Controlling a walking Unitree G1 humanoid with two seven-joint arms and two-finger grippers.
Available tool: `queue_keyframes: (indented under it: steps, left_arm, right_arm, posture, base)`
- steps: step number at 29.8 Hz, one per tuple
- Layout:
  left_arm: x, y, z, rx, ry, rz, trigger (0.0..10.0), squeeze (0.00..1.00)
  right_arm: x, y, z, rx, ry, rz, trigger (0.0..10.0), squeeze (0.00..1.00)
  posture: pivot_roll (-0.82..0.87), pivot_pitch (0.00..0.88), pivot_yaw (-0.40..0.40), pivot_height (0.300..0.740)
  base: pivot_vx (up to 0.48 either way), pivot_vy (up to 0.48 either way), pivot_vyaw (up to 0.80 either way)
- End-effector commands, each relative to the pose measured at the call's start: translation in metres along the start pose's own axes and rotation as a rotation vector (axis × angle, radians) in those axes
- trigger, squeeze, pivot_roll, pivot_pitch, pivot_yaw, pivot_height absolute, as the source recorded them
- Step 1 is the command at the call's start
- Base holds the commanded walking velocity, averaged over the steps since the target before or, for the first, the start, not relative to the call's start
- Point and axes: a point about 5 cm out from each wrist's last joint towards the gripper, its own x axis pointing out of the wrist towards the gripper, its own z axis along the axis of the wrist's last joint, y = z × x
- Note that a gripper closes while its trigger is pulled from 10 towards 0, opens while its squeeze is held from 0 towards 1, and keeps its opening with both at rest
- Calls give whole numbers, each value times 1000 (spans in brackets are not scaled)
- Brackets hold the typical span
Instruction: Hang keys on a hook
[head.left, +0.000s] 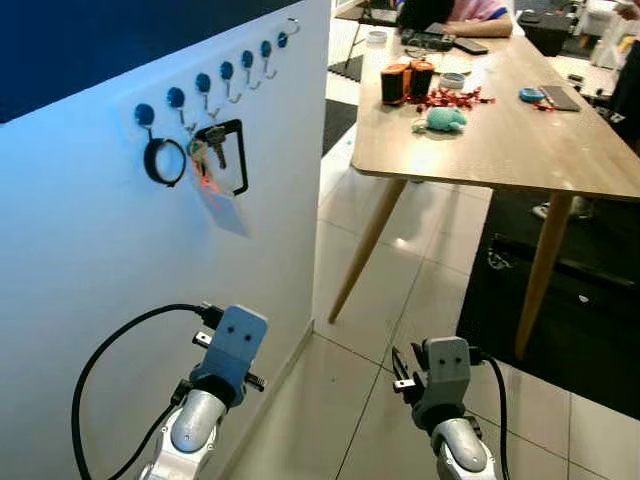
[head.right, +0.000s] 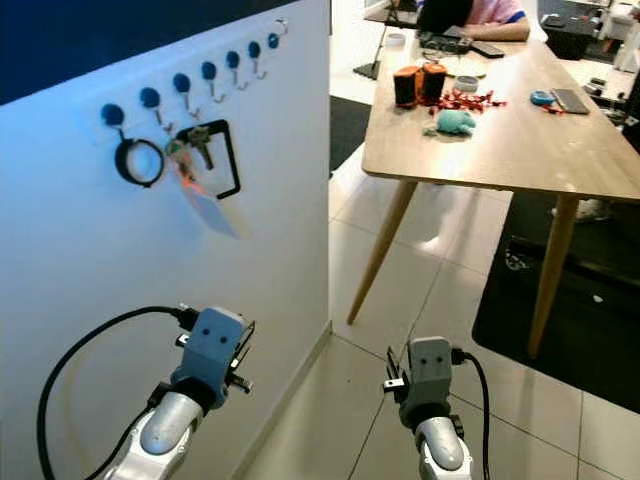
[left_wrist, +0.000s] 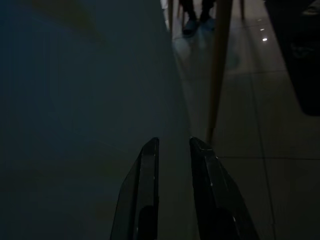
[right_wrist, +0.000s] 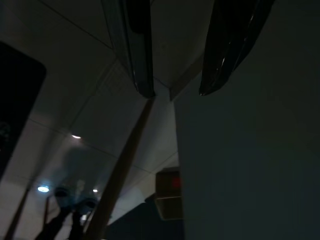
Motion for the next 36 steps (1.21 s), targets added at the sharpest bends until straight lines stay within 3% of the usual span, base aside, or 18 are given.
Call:
queue_keyframes:
  steps: [1,30,36]
  left_arm:
    - [-2,-2,-4,22,18,-7,10000,0]
    - [0,0,-6,20,25,4,10000,0]
    - [0,-1,-5,3,22,5,10000,0]
  right_arm:
    - [-5,-4,-7,4,28,-13,10000,0]
    - [1,-2,-7,1,28,3,10000,0]
    - [1,-2,-7,1,29,3,10000,0]
  posture:
    - [111,184,36,740]
    - [117,171,31,740]
    - [118,173,32,740]
  base:
    - [0,-480,0]
    - [0,-480,0]
    - [0,-186,0]
